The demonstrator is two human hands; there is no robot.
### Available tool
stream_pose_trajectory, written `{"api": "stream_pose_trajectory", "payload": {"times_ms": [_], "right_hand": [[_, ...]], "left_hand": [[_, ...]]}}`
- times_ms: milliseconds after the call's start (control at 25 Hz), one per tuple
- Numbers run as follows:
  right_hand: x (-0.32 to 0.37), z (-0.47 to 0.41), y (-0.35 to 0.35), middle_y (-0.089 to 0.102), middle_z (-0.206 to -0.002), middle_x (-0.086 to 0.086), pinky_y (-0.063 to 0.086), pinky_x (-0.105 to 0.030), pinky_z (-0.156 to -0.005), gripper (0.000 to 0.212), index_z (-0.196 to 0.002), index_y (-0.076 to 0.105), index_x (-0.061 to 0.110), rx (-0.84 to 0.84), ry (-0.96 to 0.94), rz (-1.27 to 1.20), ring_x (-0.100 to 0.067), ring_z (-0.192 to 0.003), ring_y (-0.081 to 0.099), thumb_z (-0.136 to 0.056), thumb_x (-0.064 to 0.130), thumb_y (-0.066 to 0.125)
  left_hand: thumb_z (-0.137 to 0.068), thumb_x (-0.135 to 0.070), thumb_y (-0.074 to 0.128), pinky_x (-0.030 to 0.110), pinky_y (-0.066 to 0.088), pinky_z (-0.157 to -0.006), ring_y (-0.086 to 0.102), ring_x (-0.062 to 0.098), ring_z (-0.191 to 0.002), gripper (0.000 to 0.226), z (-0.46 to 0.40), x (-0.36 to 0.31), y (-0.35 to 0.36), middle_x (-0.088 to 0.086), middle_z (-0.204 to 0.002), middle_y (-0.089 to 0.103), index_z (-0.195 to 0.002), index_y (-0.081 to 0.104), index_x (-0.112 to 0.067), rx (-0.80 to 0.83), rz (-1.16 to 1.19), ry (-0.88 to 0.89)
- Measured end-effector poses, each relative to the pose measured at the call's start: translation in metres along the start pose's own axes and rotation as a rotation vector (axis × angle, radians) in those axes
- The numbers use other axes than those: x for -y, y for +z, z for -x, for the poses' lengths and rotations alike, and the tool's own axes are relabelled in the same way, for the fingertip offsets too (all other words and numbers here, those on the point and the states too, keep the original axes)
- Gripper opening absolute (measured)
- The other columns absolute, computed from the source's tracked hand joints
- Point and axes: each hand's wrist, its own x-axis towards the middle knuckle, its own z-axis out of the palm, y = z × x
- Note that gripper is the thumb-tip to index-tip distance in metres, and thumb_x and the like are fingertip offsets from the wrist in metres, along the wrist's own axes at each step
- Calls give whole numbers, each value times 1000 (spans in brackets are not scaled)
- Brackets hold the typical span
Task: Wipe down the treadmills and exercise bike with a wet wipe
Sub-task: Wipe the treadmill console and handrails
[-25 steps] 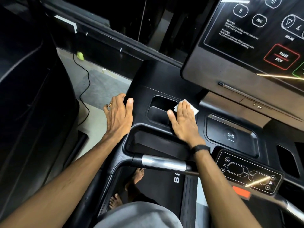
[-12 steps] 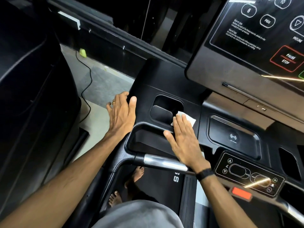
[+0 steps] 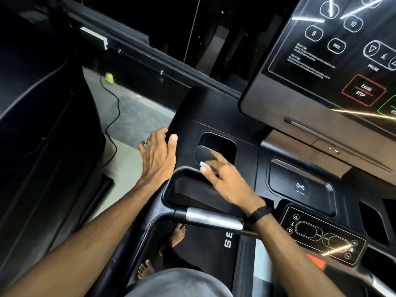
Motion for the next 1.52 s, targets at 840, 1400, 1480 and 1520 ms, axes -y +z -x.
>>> {"api": "stream_pose_trajectory", "payload": {"times_ms": [840,1400,1480,1520], "right_hand": [[58,-28,13,67,-122,-16,22,-41,-119,82,-132,56,5,74,151,281,-31,-131,51,-95,75,30],[47,-16,-14,66,-121,-16,34,-43,-112,86,-105,68,14,101,248,178,-35,-128,52,-92,80,16],[43,-7,-22,65,-126,-16,15,-45,-123,86,-114,69,12,100,236,314,-32,-133,48,-94,76,15],[47,-7,-19,66,-123,-15,12,-46,-124,86,-111,70,10,97,230,372,-31,-131,50,-96,74,15]], "left_hand": [[-96,-56,16,52,22,-113,54,25,-120,65,-1,-3,0,6,-128,59,-130,49,-11,0,-17,7],[-96,-57,13,53,22,-113,53,26,-123,69,0,-3,1,6,-130,58,-133,48,-10,17,-17,9],[-97,-57,14,54,22,-113,53,25,-123,68,0,-4,2,7,-130,58,-132,48,-10,5,-23,7],[-97,-56,15,54,22,-113,53,25,-123,67,-1,-3,2,6,-130,58,-132,48,-10,4,-26,5]]}}
